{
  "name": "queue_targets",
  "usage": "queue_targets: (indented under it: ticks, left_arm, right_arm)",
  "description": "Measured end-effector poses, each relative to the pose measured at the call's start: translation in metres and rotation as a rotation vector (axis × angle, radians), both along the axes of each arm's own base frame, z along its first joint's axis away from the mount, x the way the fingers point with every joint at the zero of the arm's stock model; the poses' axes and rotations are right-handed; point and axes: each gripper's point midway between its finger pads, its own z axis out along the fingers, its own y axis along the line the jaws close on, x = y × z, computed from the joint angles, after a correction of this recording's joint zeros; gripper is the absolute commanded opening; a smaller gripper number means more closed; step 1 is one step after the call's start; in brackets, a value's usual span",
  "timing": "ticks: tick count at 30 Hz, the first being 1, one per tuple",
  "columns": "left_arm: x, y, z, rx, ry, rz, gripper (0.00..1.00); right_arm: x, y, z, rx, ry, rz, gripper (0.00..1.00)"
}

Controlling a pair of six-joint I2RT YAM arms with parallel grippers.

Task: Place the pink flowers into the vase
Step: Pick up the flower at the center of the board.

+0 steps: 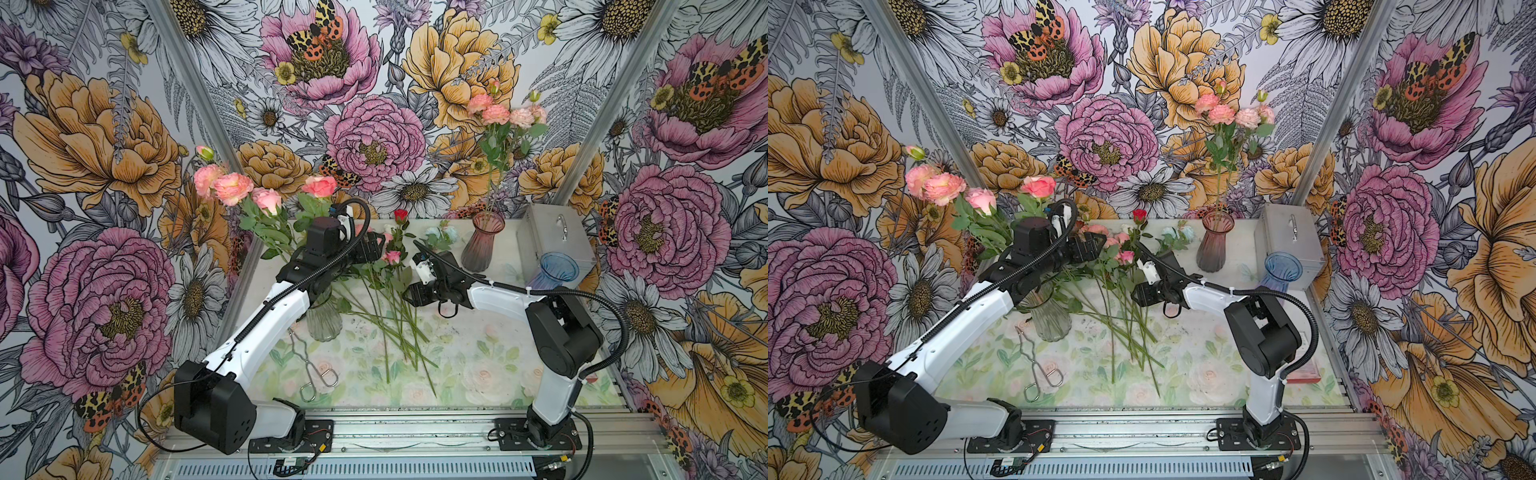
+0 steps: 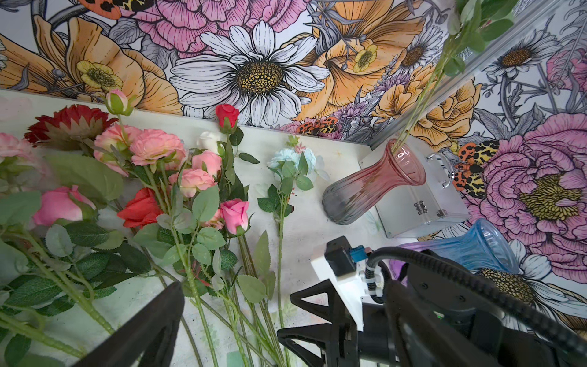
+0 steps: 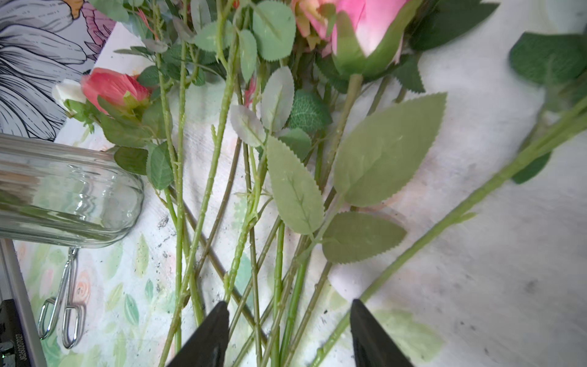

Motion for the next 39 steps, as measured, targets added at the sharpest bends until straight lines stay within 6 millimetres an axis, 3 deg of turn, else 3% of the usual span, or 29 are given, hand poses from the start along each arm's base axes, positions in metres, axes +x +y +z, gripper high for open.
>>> queue_targets:
  ticks: [5,13,20,27,32,36,39]
  left_arm:
    - [-0.001,-0.004,0.002,-0.003,-0.007,-0.01,0.98]
    - [-0.002,-0.005,0.002,-0.006,-0.007,-0.017,0.99]
    - [-0.001,-0.006,0.004,-0.009,-0.014,-0.017,0.98]
    - [-0.002,-0.006,0.004,-0.011,-0.013,-0.021,0.98]
    - [-0.002,-0.007,0.004,-0.011,-0.013,-0.023,0.98]
    - [-0.002,-0.007,0.004,-0.012,-0.013,-0.025,0.98]
    - [-0.002,-0.007,0.004,-0.012,-0.013,-0.025,0.98]
  right_arm:
    - [0.001,0.003,-0.017,-0.006,0.044,-0.004,0.52]
    - [0.008,0.014,-0.018,0.002,0.046,-0.001,0.42]
    - [0.005,0.021,-0.032,-0.009,0.076,0.007,0.31]
    - [0.004,0.024,-0.034,-0.011,0.079,0.008,0.1]
    - [0.007,0.023,-0.032,-0.018,0.07,0.0,0.02]
    - [0.008,0.016,-0.017,-0.028,0.054,-0.014,0.0]
    - [0.012,0.008,0.018,-0.002,0.001,-0.031,0.0]
